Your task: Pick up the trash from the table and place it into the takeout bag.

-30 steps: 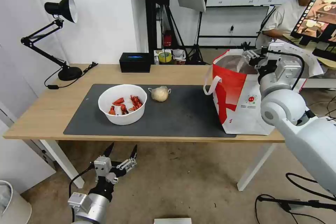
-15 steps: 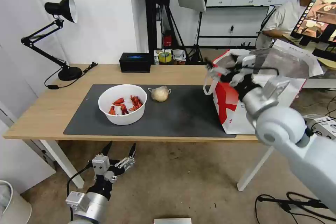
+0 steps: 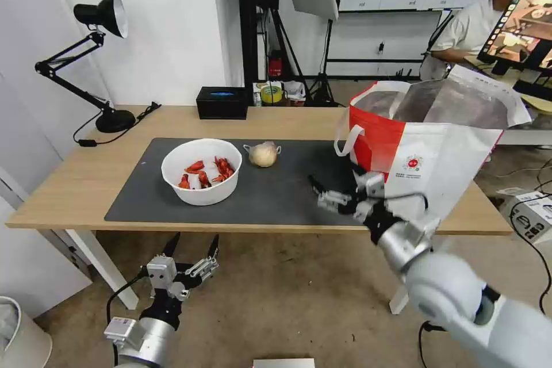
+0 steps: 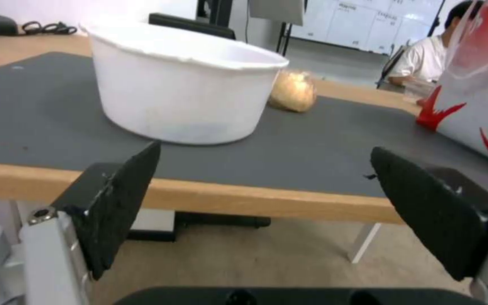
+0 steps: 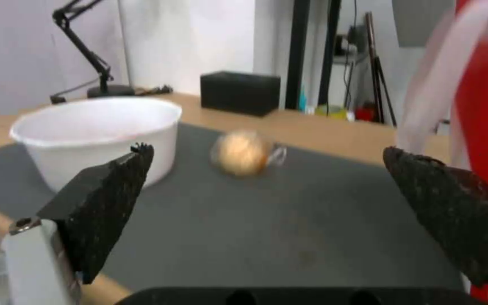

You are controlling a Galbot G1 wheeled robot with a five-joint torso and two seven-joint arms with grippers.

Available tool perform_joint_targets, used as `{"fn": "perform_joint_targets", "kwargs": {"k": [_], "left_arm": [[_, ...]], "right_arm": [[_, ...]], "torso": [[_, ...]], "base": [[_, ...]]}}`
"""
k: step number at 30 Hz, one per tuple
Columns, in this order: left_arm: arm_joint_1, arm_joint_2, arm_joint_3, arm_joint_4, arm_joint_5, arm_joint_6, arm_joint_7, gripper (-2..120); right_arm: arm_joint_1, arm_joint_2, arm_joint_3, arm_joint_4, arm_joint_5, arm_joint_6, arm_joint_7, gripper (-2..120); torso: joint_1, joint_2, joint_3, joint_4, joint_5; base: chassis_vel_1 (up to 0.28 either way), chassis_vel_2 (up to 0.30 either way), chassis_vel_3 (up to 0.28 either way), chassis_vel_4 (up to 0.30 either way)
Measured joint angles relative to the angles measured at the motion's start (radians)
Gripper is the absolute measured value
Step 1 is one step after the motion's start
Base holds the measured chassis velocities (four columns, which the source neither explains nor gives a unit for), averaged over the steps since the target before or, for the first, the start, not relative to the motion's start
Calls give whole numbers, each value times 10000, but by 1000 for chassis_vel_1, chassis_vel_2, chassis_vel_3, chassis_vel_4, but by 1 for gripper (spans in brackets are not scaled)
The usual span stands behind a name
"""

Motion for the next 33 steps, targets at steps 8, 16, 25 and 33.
{"fn": "perform_joint_targets", "kwargs": {"k": [8,16,25,33], "left_arm": [[-24,-34,45,246,49,-57,11,100],[-76,-28,25,401,56,-61,11,100],[-22,-34,18,507,123,-21,48,100],[1,-45,10,530,188,-15,53,100]], "right_arm": [[-1407,520,-63,-375,-873,823,340,100],[-2394,859,-138,-473,-1643,999,1484,100],[-2888,1111,-133,-633,-1916,990,1919,100],[-2863,1093,-133,-603,-1946,919,1941,100]], "torso": [[0,0,0,0,-1],[1,0,0,0,-1],[1,-1,1,1,-1],[1,-1,1,1,-1]], "base": [[0,0,0,0],[0,0,0,0],[0,0,0,0],[0,0,0,0]]}}
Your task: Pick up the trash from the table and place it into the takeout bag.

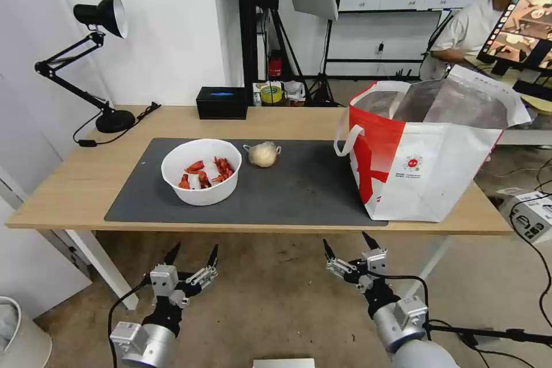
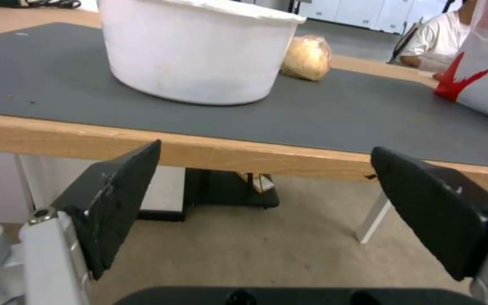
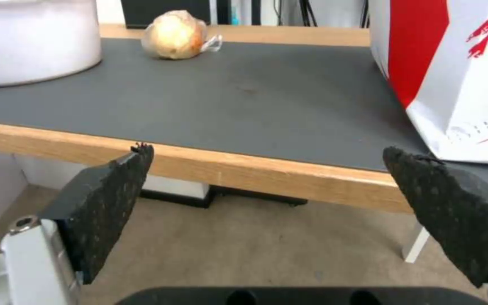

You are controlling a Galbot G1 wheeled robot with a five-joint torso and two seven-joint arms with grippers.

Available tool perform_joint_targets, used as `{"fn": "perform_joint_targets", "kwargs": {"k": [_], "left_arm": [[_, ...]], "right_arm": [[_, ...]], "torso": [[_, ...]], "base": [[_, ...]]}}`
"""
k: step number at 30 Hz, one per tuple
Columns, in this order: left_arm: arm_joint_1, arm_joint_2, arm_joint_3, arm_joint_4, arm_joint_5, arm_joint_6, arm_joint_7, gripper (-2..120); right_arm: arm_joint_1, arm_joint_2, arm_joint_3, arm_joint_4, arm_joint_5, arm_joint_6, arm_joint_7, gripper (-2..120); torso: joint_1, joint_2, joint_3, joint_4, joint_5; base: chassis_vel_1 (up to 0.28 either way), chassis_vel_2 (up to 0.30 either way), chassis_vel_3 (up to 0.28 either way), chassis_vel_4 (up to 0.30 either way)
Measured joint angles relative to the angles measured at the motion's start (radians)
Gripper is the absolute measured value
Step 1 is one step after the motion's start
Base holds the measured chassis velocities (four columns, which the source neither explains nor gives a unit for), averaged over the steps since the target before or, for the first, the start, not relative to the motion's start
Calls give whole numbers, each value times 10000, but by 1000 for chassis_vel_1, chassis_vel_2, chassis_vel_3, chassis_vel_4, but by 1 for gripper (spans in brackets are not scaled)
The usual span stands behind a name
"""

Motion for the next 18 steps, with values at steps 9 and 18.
{"fn": "perform_joint_targets", "kwargs": {"k": [9,18], "left_arm": [[99,-71,3,-73,115,0,5,100],[88,43,47,-171,149,2,1,100]], "right_arm": [[215,64,28,164,-83,-32,-142,100],[2454,6,-304,-18,1068,-1169,-1505,100]], "torso": [[-1,1,0,-2,0],[-1,1,0,-3,-1]], "base": [[0,0,0,0],[0,0,0,0]]}}
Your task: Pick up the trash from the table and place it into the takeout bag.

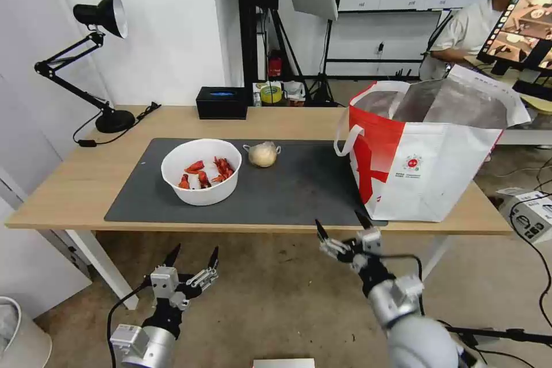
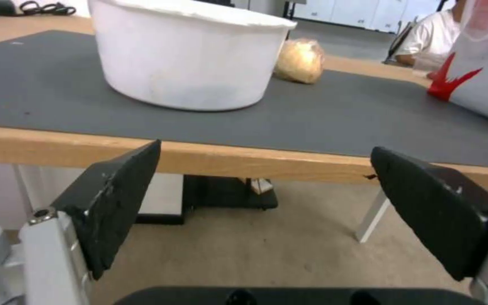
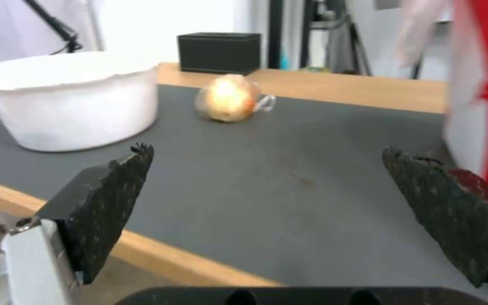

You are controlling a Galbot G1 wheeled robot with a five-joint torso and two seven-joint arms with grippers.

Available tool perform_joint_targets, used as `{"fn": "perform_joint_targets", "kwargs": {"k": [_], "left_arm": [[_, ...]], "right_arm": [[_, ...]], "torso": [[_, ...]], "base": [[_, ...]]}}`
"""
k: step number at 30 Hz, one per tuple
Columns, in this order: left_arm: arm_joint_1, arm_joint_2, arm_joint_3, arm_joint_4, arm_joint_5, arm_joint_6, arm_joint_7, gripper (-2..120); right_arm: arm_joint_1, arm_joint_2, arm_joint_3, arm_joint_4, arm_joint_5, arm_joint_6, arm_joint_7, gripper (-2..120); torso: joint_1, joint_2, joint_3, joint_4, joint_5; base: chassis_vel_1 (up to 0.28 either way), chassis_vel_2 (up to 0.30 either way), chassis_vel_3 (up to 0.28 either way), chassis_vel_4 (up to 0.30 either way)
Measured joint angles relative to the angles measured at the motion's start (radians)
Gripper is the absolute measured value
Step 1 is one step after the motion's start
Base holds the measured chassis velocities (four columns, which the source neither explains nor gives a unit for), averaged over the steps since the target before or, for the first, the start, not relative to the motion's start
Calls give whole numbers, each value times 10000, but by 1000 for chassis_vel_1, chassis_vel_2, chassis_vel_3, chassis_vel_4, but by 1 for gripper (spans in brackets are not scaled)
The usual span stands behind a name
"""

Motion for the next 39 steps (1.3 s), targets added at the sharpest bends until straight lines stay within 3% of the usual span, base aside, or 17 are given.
{"fn": "perform_joint_targets", "kwargs": {"k": [5,8,14,18,21,34,39], "left_arm": [[77,-54,58,-41,108,19,1,100],[143,-188,66,-79,226,23,-1,100],[217,-294,59,-153,331,26,-4,100],[327,-292,42,-163,476,27,11,100],[396,-321,-26,-244,488,24,17,100],[501,-364,-30,-228,662,-15,189,100],[573,-361,-31,-215,716,-45,219,100]], "right_arm": [[1195,-40,-395,-466,464,-184,-397,100],[2723,90,-1138,-1098,1070,-303,-618,100],[4391,453,-2059,-2080,1583,-661,-648,100],[5747,919,-2725,-3062,2047,-968,-645,100],[7127,1589,-3440,-4510,2266,-1182,-640,100],[8760,3300,-4305,-7539,2547,-1509,-1033,100],[9626,4162,-4730,-9396,2631,-1625,-1511,100]], "torso": [[1,-1,1,3,2],[1,-1,1,3,2],[1,-2,2,3,2],[1,-1,2,4,-1],[2,-1,1,3,1],[1,-1,0,3,-1],[2,-1,1,2,-1]], "base": [[0,0,0,0],[0,0,0,0],[0,0,0,0],[0,0,0,0],[0,0,0,0],[0,0,0,0],[0,0,0,0]]}}
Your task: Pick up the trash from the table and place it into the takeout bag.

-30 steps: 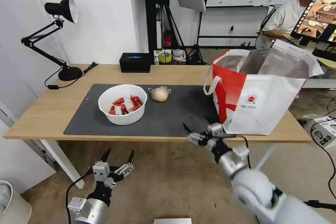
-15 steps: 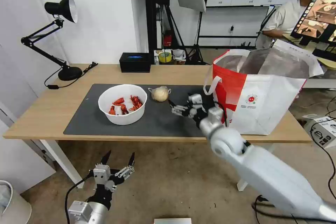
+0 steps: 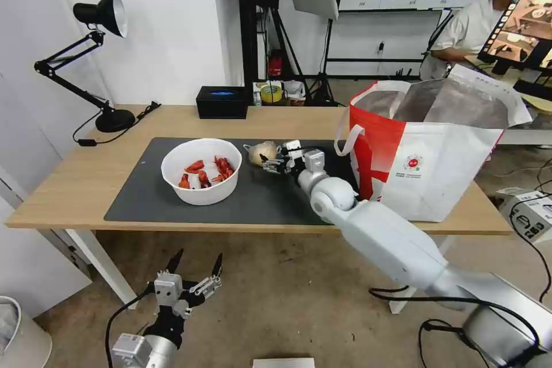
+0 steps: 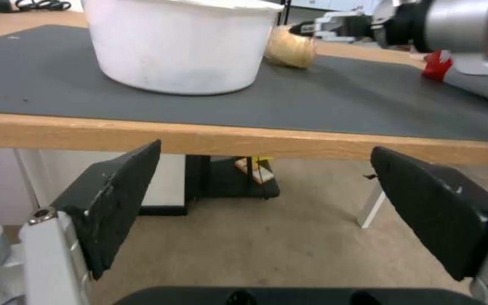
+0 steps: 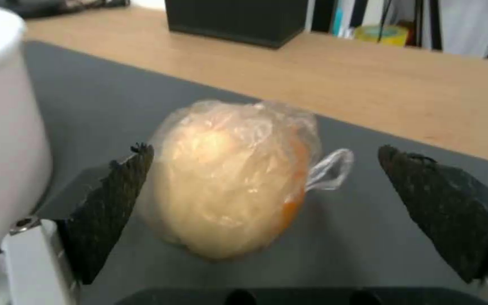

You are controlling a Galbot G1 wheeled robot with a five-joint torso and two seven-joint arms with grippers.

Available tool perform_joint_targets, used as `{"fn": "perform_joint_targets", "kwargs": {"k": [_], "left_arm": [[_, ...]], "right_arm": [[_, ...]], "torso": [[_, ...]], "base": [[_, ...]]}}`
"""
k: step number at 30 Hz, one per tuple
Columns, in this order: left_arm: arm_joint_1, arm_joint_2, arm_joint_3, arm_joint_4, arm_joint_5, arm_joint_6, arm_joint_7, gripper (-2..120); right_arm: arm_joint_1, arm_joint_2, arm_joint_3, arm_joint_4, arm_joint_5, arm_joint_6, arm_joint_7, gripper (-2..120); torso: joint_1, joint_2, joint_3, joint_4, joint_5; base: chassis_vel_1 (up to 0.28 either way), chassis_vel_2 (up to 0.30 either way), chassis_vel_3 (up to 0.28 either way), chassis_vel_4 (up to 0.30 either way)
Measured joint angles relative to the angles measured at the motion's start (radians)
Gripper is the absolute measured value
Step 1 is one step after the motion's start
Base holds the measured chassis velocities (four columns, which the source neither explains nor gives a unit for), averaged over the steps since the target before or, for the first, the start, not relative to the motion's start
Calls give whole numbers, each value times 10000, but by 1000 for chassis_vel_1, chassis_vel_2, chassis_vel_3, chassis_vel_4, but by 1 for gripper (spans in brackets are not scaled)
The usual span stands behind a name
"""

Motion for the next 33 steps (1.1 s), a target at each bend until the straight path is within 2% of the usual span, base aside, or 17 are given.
{"fn": "perform_joint_targets", "kwargs": {"k": [19,33], "left_arm": [[-140,45,13,310,-94,-59,-3,100],[-340,-35,116,563,-197,-71,-31,100]], "right_arm": [[1269,1742,-292,-2932,-407,-112,-1099,100],[1142,1780,-247,-3052,-826,-374,-1205,100]], "torso": [[-1,1,0,1,2],[-1,1,-2,-1,3]], "base": [[0,0,0,0],[0,0,0,0]]}}
